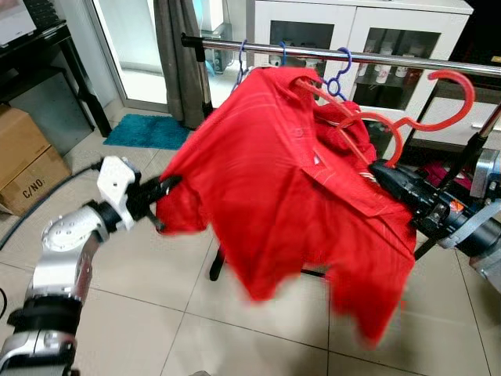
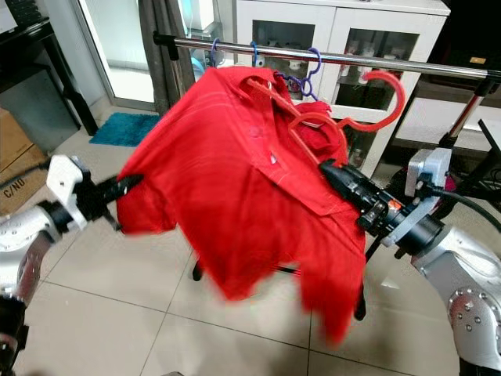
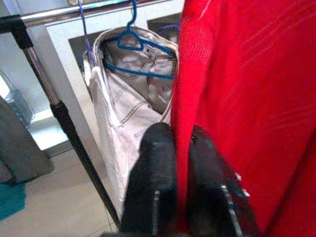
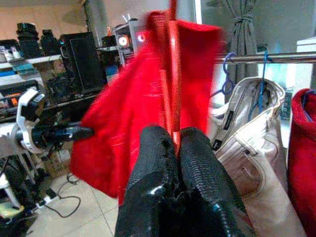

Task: Hang hanger

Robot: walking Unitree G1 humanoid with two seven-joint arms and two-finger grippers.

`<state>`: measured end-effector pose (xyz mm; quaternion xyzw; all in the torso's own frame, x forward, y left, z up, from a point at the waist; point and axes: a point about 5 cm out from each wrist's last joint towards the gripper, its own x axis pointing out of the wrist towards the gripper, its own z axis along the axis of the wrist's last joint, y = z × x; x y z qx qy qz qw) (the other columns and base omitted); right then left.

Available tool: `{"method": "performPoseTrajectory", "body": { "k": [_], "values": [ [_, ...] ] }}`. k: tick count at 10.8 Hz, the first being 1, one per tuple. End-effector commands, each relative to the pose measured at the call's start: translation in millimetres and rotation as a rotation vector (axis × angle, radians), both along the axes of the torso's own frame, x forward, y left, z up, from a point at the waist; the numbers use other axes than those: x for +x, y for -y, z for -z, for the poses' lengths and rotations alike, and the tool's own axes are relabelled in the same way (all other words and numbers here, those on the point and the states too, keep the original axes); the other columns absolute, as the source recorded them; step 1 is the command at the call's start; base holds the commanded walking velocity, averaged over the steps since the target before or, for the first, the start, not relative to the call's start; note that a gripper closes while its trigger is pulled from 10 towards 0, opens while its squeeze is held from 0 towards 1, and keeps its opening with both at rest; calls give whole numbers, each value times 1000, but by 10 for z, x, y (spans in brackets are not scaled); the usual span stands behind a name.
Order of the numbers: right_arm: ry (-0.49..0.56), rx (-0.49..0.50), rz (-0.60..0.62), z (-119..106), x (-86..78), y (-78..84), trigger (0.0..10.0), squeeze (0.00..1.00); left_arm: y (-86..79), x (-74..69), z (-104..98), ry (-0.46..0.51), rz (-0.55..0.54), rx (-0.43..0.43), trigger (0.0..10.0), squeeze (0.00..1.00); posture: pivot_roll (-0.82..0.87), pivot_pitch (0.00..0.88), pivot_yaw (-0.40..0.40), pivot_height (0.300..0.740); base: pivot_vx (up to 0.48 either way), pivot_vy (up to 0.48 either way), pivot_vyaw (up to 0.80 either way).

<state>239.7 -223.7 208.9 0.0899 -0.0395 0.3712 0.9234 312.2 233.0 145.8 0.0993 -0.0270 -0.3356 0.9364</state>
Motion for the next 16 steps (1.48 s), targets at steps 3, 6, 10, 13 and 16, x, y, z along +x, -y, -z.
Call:
{"method": "performPoseTrajectory", "body": {
  "k": [3,6,10,13,16],
  "values": [
    [28,-83,35,-42,2,30,10000,0,-32,0,-31,-11,2,-22,10000,1000,-217,15,74,740,0,0,0],
    [16,-250,9,33,-24,-35,10000,0,78,72,-177,35,3,-117,10000,1000,-218,2,68,740,0,0,0],
    [36,-388,9,189,-6,-362,10000,0,1033,318,-382,42,183,-237,10000,1000,-228,0,74,740,0,0,0],
    [58,-398,18,207,-2,-506,10000,0,1258,337,-395,58,275,-197,10000,1000,-241,0,92,740,0,0,0],
    [71,-374,-3,175,-28,-556,10000,0,1244,427,-359,111,210,-71,10000,0,-239,0,97,740,0,0,0]
  ]
}}
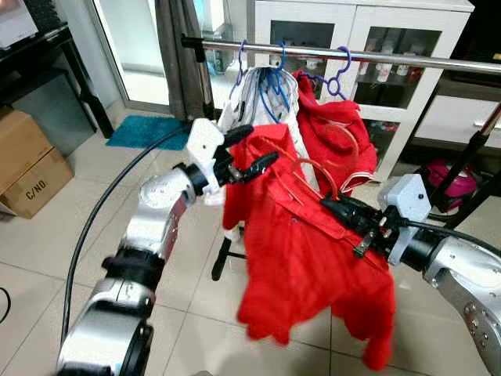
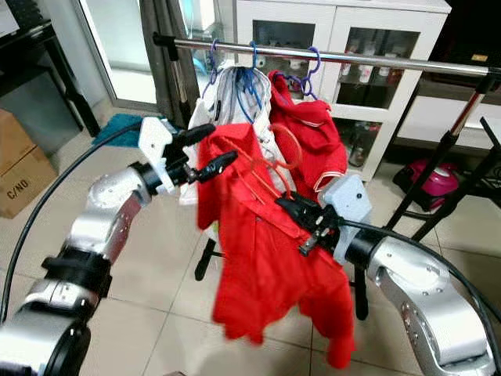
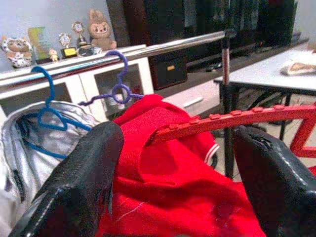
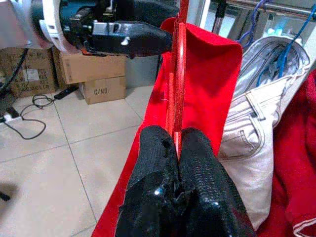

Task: Hang hanger

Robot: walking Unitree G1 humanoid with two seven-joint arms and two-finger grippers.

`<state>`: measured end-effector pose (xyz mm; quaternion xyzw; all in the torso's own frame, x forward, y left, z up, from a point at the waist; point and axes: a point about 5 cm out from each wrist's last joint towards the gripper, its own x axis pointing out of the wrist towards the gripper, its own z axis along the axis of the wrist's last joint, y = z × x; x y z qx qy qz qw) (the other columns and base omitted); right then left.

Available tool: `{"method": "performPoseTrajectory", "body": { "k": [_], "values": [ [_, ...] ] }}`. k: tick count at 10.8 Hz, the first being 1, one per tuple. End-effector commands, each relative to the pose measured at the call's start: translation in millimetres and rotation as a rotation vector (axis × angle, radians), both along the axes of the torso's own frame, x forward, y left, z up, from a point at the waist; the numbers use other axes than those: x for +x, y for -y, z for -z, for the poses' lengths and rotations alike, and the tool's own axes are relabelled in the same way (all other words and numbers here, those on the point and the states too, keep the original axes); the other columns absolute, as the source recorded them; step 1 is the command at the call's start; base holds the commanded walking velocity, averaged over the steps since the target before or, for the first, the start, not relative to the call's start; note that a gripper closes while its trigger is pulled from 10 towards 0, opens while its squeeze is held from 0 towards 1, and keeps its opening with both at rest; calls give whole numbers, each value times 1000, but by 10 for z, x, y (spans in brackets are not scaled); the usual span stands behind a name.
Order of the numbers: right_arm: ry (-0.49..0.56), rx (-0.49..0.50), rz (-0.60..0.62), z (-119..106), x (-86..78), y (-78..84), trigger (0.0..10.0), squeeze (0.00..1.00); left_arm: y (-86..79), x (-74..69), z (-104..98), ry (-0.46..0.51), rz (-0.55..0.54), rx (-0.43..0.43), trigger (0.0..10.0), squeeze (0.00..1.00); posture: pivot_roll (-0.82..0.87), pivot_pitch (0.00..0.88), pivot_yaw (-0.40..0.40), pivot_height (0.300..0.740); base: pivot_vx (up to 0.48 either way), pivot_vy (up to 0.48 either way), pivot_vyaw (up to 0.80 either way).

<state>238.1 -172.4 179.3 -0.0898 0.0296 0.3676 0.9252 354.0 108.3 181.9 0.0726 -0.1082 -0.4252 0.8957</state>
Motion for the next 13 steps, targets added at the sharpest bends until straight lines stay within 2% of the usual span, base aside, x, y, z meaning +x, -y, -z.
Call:
{"method": "performPoseTrajectory", "body": {
  "k": [1,2,4,5,6,7,8,9,10,13],
  "values": [
    [63,13,-23,-120,-13,-45,10000,0,5,14,-14,22,-2,38,4431,0,-238,0,99,740,0,0,0],
    [63,18,-15,-116,-13,-39,10000,0,24,-2,-67,94,-3,43,0,0,-238,0,100,740,0,0,0],
    [58,24,-7,-110,-18,-30,10000,0,47,-40,-37,156,5,65,0,0,-236,0,99,740,0,0,0],
    [54,29,3,-107,-22,-20,10000,0,48,-81,60,145,34,115,0,0,-235,0,102,740,0,0,0],
    [53,39,12,-110,-18,-6,10000,0,8,-103,97,165,7,133,0,0,-234,0,102,740,0,0,0],
    [51,58,20,-122,-8,15,10000,0,-40,-119,70,255,-50,145,0,0,-232,0,98,740,0,0,0],
    [49,67,21,-125,-3,19,10000,0,-53,-134,54,305,-70,150,0,0,-232,0,98,740,0,0,0],
    [45,81,21,-126,5,25,10000,0,-73,-145,76,330,-111,152,0,0,-226,0,89,740,0,0,0],
    [42,87,15,-130,15,23,10000,0,-88,-128,132,322,-143,191,0,0,-227,0,84,740,0,0,0],
    [38,85,-5,-140,7,16,10000,0,-148,-65,74,352,-222,167,0,0,-229,0,84,740,0,0,0]
  ]
}}
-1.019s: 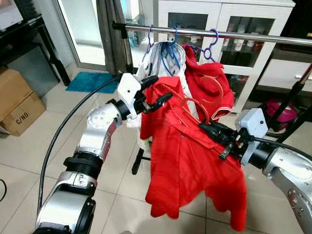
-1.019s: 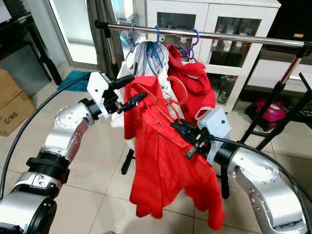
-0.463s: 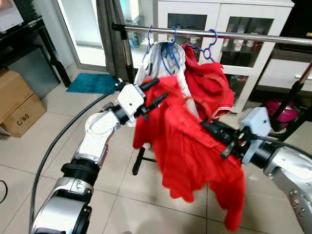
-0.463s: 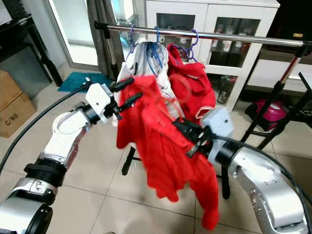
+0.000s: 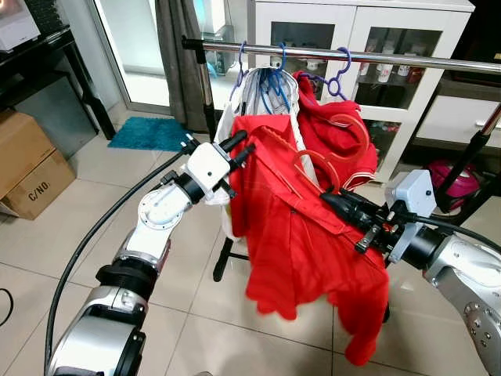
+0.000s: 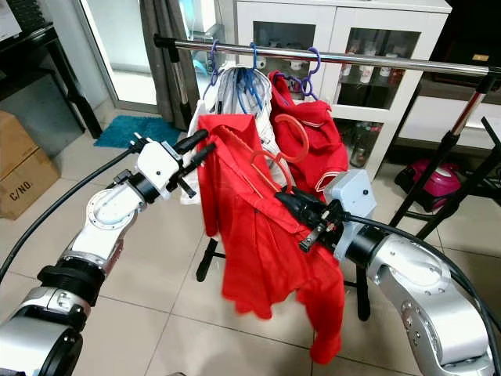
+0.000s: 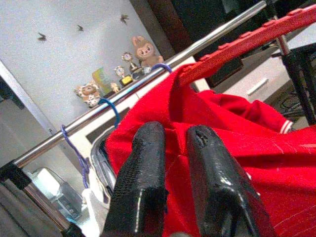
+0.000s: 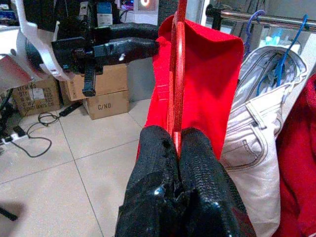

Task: Hang hanger

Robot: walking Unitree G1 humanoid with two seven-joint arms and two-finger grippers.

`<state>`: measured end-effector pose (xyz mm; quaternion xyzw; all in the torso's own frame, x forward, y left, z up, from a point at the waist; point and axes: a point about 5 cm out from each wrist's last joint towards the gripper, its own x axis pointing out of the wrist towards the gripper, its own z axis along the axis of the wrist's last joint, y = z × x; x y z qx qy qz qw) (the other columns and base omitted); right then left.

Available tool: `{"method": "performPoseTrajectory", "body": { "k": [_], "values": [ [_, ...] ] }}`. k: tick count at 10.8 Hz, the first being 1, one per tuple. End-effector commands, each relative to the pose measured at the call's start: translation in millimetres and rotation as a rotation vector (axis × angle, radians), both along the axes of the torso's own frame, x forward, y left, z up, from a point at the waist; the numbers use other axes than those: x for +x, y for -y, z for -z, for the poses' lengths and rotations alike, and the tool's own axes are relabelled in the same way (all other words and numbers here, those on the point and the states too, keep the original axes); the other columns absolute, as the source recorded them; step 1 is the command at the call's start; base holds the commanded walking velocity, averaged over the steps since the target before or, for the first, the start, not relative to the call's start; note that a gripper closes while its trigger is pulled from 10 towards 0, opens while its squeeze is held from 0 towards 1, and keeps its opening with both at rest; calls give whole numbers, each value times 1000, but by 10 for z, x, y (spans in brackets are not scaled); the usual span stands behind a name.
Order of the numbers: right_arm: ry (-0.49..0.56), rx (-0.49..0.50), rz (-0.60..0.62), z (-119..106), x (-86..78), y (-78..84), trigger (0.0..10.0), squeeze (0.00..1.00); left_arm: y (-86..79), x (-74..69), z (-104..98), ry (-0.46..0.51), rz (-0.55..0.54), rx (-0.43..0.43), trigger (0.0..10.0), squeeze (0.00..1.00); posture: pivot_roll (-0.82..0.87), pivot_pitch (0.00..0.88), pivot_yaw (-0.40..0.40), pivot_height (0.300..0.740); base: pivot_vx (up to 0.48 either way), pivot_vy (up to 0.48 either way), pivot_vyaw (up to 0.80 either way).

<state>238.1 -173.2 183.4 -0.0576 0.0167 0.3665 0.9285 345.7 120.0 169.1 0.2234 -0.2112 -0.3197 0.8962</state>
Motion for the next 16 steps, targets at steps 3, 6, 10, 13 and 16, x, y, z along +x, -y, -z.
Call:
{"method": "performPoseTrajectory", "body": {
  "k": [3,6,10,13,16],
  "values": [
    [37,16,-9,-98,-1,14,10000,0,-42,64,-103,35,-16,7,0,0,-229,0,84,740,0,0,0],
    [27,-15,13,-47,24,35,10000,0,-37,74,-213,63,-12,-108,0,0,-229,0,87,740,0,0,0],
    [-30,-61,64,61,56,120,10000,0,-10,33,-259,83,22,-192,0,0,-229,0,82,740,0,0,0],
    [-43,-75,68,99,43,143,10000,0,18,22,-291,89,47,-217,0,0,-232,0,84,740,0,0,0],
    [-17,36,19,29,10,85,10000,0,4,20,-108,65,23,-7,10000,0,-230,2,88,740,0,0,0]
  ]
}}
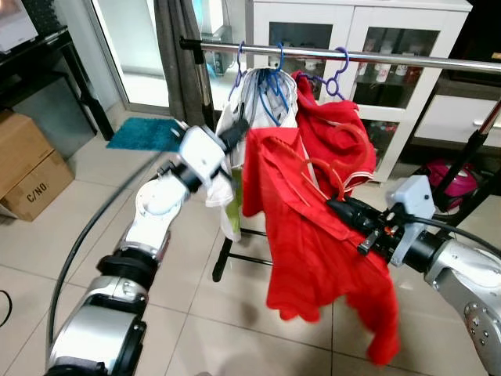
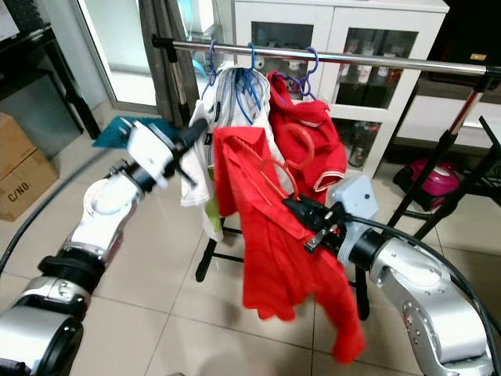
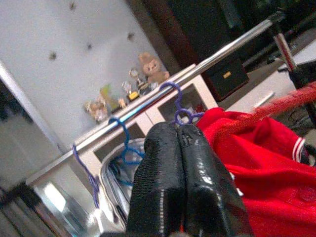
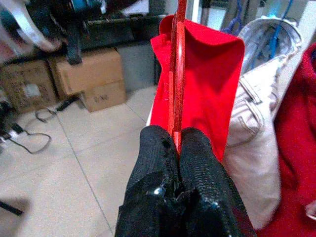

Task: Hang hanger

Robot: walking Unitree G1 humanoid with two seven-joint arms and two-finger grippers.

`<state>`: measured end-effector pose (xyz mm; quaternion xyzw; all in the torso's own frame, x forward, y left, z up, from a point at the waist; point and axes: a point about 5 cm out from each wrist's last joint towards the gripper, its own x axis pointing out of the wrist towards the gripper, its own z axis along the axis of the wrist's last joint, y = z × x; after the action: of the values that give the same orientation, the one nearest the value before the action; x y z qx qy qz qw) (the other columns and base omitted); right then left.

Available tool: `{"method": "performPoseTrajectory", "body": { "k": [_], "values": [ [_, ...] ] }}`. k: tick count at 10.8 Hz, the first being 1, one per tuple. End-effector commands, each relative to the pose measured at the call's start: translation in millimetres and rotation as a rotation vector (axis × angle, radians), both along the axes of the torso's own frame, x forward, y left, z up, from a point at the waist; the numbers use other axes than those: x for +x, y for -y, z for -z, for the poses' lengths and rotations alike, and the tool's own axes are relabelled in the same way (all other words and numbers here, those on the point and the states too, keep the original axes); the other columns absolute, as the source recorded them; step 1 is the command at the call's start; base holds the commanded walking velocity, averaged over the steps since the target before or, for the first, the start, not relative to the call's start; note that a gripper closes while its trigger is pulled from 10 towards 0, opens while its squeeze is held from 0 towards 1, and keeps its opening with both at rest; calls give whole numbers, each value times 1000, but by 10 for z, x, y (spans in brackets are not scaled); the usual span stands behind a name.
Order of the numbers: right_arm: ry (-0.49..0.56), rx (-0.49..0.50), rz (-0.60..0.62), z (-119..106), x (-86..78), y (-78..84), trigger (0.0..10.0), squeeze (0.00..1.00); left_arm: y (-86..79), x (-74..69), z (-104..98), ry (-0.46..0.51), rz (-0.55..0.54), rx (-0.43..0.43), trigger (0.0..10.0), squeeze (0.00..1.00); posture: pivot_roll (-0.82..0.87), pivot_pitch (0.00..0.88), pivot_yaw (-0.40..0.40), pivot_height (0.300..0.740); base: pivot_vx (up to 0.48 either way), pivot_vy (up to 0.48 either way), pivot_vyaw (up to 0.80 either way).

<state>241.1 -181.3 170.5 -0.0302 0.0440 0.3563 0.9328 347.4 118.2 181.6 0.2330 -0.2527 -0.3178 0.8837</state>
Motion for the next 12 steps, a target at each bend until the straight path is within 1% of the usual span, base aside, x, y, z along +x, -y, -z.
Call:
{"method": "performPoseTrajectory", "body": {
  "k": [1,2,3,5,6,7,8,9,10,11,12],
  "values": [
    [51,40,-20,-102,-31,-8,10000,0,-5,-21,-33,51,4,40,10000,1000,-230,1,91,740,0,0,0],
    [42,73,-54,-80,-53,-25,10000,0,33,-87,-140,192,19,53,10000,1000,-231,2,94,740,0,0,0],
    [31,82,-54,-51,-52,-14,10000,0,78,-142,-205,262,55,29,10000,1000,-230,3,94,740,0,0,0],
    [24,89,-62,-39,-62,-15,10000,0,97,-176,-243,311,72,16,10000,1000,-230,3,94,740,0,0,0],
    [23,91,-74,-37,-73,-18,10000,0,61,-63,-140,200,-3,14,10000,1000,-231,3,93,740,0,0,0],
    [25,85,-88,-45,-82,-28,10000,0,-11,46,-25,58,-82,-26,10000,306,-233,2,92,740,0,0,0],
    [27,83,-91,-50,-85,-30,10000,0,-29,66,-9,18,-91,-68,10000,0,-233,1,92,740,0,0,0],
    [34,73,-99,-87,-100,-49,10000,0,3,41,-8,-47,-13,-182,10000,0,-234,1,91,740,0,0,0],
    [39,70,-103,-114,-109,-61,10000,0,39,15,23,-83,43,-199,10000,0,-236,0,89,740,0,0,0],
    [48,67,-112,-162,-117,-80,10000,0,70,0,97,-128,76,-163,10000,0,-238,0,88,740,0,0,0],
    [54,64,-122,-193,-119,-90,10000,0,78,14,147,-166,79,-131,9451,0,-238,0,85,740,0,0,0]
  ]
}}
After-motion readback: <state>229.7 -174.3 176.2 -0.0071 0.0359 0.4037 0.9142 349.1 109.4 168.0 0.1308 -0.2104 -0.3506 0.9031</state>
